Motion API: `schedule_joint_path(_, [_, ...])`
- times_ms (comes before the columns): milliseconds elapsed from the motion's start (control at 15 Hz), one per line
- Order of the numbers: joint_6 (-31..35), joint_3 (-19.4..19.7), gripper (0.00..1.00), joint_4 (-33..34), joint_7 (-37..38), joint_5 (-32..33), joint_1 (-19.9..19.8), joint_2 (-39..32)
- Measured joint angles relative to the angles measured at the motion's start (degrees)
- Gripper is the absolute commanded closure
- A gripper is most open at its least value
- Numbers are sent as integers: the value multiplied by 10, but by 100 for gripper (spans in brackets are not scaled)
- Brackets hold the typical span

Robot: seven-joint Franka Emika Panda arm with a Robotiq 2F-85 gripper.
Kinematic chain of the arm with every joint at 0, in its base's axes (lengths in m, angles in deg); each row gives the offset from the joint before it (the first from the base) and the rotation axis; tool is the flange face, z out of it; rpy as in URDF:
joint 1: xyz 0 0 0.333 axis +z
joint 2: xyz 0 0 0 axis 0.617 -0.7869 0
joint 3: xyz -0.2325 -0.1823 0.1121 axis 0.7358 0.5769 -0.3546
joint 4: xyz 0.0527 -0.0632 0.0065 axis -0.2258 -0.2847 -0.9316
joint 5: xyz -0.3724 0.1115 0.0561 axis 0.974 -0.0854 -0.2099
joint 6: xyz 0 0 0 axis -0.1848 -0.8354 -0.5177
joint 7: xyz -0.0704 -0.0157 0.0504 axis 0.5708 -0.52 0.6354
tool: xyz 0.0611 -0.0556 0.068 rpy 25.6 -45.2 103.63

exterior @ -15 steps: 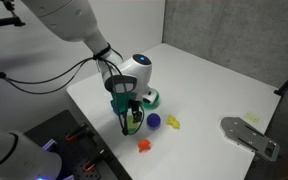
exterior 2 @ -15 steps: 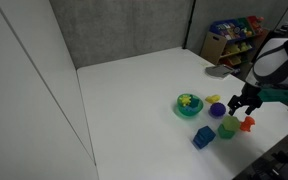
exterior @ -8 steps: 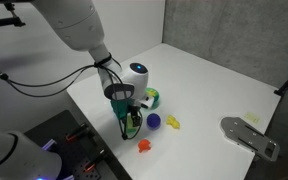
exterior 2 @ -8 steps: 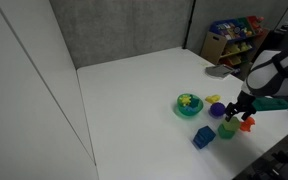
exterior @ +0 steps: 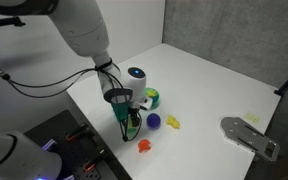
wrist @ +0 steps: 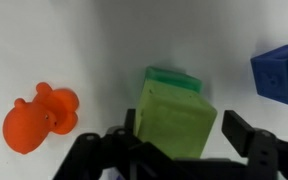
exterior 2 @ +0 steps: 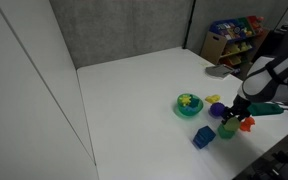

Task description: Pick up the lime green block and put it on the table

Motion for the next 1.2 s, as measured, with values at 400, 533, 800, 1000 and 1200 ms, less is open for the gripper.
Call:
schedule_joint_path(400, [-21, -14, 72, 6, -8, 0, -13, 3])
schedule_joint_path(533, [-58, -22, 75, 8, -13, 0, -15, 25])
schedule_joint_path(800, [-115, -28, 76, 12, -13, 0, 7, 85])
schedule_joint_path(1000, [-132, -27, 76, 19, -12, 3, 44, 116])
schedule_joint_path(1200, [-135, -27, 76, 39, -3, 18, 85, 123])
